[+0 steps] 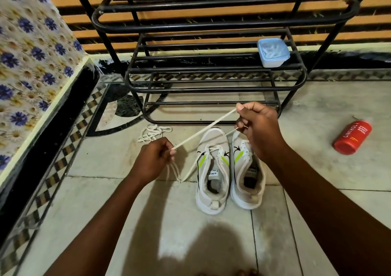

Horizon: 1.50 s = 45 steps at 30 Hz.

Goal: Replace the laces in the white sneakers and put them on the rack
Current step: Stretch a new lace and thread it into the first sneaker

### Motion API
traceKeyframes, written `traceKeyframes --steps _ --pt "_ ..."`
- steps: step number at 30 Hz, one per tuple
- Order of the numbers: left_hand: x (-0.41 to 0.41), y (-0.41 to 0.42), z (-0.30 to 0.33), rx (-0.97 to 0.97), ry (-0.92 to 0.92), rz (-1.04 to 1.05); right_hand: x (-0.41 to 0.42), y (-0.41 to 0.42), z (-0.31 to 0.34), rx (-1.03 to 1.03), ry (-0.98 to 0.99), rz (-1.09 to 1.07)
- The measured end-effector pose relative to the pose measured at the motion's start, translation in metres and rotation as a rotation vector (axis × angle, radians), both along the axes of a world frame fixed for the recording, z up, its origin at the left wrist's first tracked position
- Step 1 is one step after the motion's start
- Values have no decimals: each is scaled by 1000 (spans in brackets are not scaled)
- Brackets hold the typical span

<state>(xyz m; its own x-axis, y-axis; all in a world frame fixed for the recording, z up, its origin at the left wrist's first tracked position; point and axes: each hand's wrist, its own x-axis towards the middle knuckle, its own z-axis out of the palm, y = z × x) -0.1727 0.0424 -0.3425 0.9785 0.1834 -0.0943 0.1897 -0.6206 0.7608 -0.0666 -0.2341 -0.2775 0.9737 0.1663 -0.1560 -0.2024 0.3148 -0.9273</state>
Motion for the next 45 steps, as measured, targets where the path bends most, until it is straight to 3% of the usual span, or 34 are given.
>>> traceKeyframes --steps 5,11,21,25,32,39,45 --pt "-8 10 -19 105 51 -2 4 1 6 117 79 -100" --pt "-19 20 -40 366 190 -117 4 2 3 128 109 -123" --pt "-25 34 -61 177 173 77 12 -3 -9 89 185 -270" --pt "-28 29 -57 -72 84 240 10 -6 -17 -43 157 -221" --pt "-13 -3 -13 -532 -21 253 2 2 -32 -413 -101 32" --pt "2 -35 8 -509 -87 153 -7 19 -43 -638 -280 312" --pt "14 -49 4 -448 -95 267 2 20 -42 -645 -313 299"
